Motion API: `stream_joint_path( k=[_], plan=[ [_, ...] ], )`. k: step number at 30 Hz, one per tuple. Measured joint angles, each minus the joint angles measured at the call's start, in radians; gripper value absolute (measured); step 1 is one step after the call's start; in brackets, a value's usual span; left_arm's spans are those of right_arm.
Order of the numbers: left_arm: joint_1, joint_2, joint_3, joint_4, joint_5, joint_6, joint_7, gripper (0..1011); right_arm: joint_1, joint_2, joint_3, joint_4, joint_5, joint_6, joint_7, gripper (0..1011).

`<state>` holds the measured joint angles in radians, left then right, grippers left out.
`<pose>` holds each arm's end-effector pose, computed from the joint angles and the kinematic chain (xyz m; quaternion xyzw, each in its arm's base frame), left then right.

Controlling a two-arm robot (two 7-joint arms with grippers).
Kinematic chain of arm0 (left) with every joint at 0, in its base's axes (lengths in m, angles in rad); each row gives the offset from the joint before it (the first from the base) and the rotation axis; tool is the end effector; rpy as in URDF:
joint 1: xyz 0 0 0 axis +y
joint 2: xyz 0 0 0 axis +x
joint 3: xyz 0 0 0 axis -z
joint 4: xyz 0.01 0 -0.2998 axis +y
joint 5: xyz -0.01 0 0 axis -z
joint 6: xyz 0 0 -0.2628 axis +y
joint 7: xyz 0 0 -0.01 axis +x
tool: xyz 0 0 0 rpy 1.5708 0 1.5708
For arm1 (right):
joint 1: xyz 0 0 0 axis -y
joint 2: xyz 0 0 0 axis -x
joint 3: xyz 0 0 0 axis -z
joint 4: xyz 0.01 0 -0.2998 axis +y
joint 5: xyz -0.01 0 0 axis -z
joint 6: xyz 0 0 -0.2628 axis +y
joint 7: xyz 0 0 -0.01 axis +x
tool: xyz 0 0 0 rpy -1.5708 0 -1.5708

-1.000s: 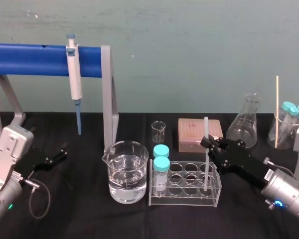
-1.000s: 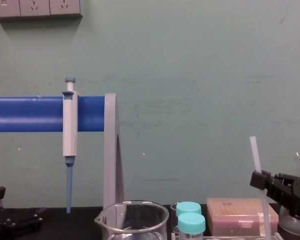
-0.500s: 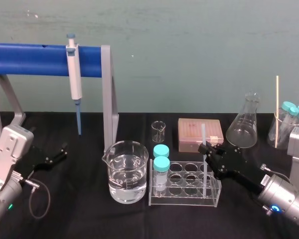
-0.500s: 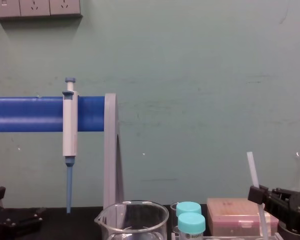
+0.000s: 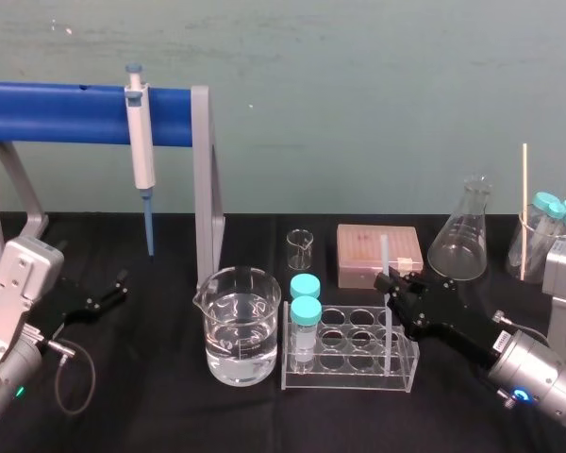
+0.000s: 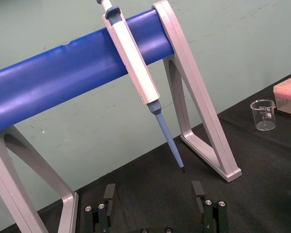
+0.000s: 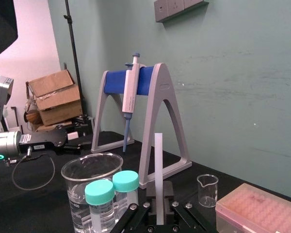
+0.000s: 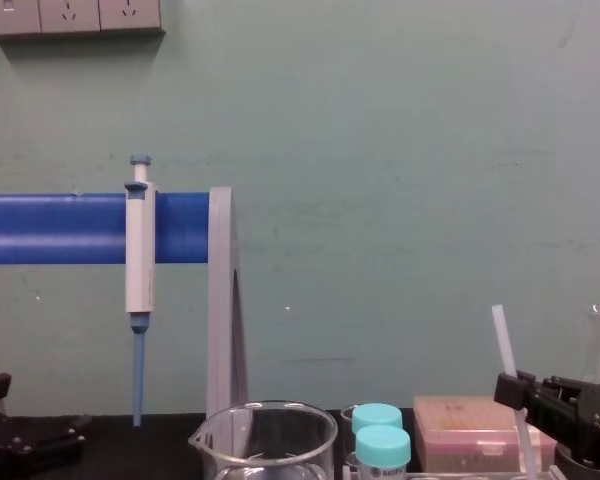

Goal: Pick up the stirring rod with one hand, then place it down.

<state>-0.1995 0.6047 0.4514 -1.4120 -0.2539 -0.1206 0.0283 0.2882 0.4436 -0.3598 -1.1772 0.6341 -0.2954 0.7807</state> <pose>0.3162 0.1004 -0.3014 0.1415 -0.1325 0.5799 0.7913 0.3491 -0.0958 -0.3240 0.0654 -0.0084 -0.3358 0.9396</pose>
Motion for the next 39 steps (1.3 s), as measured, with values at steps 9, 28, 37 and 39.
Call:
stream_joint_path(
  k=[9, 28, 37, 39],
  plan=[
    [0.0, 0.0, 0.0, 0.0, 0.0, 0.0, 0.0, 1000, 0.001, 0.0, 0.001, 0.001, 0.001, 0.0, 0.003, 354],
    [0.0, 0.0, 0.0, 0.0, 0.0, 0.0, 0.0, 1000, -0.001, 0.004, 0.008, -0.022, -0.004, 0.0, -0.015, 942],
    [0.0, 0.0, 0.0, 0.0, 0.0, 0.0, 0.0, 1000, -0.088, 0.027, 0.104, -0.18, -0.182, 0.028, -0.377, 1000],
    [0.0, 0.0, 0.0, 0.0, 0.0, 0.0, 0.0, 1000, -0.107, 0.025, 0.119, -0.191, -0.219, 0.084, -0.464, 1000]
  ],
)
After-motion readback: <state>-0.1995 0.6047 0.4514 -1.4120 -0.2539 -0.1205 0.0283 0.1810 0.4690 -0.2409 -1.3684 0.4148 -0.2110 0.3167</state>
